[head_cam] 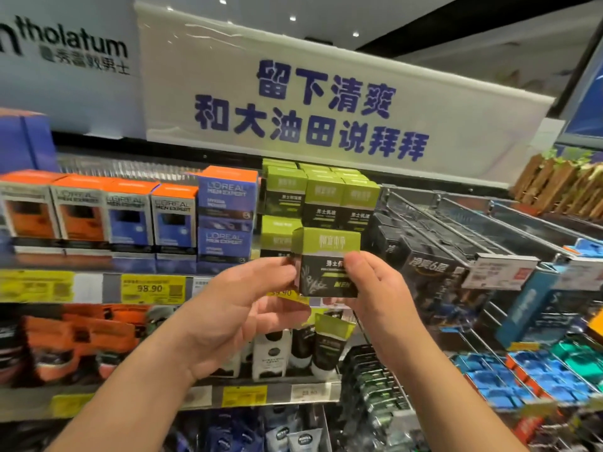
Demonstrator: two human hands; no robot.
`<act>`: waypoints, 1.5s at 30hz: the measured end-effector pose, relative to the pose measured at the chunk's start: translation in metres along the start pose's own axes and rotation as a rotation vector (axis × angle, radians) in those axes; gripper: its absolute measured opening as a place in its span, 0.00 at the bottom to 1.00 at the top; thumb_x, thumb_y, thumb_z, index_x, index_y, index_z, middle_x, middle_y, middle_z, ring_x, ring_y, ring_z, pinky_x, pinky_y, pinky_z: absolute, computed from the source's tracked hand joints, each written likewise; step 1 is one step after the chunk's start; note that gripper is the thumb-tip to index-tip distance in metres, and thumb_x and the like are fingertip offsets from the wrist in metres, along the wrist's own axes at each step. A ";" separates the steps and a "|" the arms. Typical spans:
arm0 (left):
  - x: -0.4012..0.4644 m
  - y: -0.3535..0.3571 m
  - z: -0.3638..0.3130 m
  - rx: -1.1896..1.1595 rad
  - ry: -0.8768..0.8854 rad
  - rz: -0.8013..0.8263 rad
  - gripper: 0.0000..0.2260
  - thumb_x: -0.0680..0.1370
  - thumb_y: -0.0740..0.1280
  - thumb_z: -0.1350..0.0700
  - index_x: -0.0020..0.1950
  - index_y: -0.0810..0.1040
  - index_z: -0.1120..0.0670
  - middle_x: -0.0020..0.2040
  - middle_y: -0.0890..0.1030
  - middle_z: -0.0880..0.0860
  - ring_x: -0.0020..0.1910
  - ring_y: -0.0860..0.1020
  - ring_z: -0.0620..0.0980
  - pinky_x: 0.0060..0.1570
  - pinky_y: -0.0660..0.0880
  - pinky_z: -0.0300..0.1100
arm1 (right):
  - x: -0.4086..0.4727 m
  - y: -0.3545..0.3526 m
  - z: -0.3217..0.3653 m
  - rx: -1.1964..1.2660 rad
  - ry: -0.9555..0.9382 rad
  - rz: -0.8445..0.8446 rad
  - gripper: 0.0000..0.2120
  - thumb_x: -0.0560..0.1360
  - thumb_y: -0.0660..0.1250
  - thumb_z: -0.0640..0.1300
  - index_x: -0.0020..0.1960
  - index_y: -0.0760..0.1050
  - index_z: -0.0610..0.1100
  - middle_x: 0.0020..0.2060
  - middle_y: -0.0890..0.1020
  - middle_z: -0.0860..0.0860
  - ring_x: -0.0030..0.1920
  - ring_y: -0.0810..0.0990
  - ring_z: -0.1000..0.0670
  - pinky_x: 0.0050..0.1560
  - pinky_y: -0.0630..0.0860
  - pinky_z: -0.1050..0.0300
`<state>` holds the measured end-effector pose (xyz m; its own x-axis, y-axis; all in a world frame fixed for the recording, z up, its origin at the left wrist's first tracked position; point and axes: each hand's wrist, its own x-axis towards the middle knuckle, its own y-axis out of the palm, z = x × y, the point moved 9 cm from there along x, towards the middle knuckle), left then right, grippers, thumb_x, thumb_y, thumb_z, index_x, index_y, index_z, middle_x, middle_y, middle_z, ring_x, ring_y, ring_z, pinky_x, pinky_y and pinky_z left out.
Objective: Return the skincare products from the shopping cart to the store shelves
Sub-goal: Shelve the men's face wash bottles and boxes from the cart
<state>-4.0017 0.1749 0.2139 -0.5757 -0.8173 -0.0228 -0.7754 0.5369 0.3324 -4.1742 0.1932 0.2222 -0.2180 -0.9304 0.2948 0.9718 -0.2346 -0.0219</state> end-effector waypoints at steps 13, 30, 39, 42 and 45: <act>0.015 -0.004 -0.016 0.089 0.188 -0.027 0.25 0.68 0.77 0.60 0.63 0.78 0.45 0.55 0.86 0.39 0.57 0.83 0.39 0.61 0.78 0.45 | 0.015 0.004 0.023 -0.202 -0.067 0.109 0.27 0.66 0.80 0.49 0.63 0.79 0.48 0.54 0.87 0.49 0.55 0.86 0.48 0.57 0.82 0.49; 0.034 -0.025 0.007 -0.125 0.008 -0.121 0.10 0.83 0.65 0.56 0.58 0.82 0.60 0.48 0.86 0.61 0.40 0.85 0.55 0.36 0.82 0.43 | 0.079 0.030 0.028 -0.398 -0.129 -0.011 0.21 0.72 0.78 0.53 0.63 0.80 0.55 0.54 0.86 0.54 0.55 0.84 0.51 0.58 0.82 0.51; 0.042 -0.016 -0.001 -0.089 0.027 -0.180 0.15 0.86 0.61 0.50 0.52 0.82 0.59 0.34 0.79 0.53 0.27 0.76 0.47 0.23 0.75 0.38 | 0.075 0.031 0.014 -0.424 -0.166 0.010 0.46 0.63 0.78 0.63 0.76 0.61 0.68 0.65 0.77 0.53 0.60 0.82 0.50 0.61 0.81 0.50; 0.044 -0.013 0.000 -0.099 0.021 -0.189 0.16 0.86 0.60 0.49 0.53 0.81 0.59 0.33 0.79 0.53 0.26 0.75 0.47 0.22 0.74 0.37 | 0.076 0.031 0.017 -0.402 -0.197 0.012 0.44 0.69 0.80 0.52 0.77 0.60 0.67 0.65 0.77 0.52 0.59 0.82 0.50 0.59 0.82 0.50; 0.044 -0.013 0.000 -0.147 0.018 -0.221 0.15 0.86 0.60 0.50 0.55 0.80 0.60 0.33 0.78 0.53 0.26 0.74 0.47 0.21 0.73 0.37 | 0.074 0.032 0.021 -0.454 -0.231 -0.021 0.40 0.72 0.79 0.46 0.76 0.62 0.64 0.62 0.78 0.53 0.56 0.83 0.52 0.55 0.83 0.57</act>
<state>-4.0168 0.1315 0.2088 -0.3909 -0.9157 -0.0935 -0.8348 0.3100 0.4550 -4.1576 0.1224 0.2635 -0.1619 -0.8498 0.5017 0.8192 -0.3992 -0.4118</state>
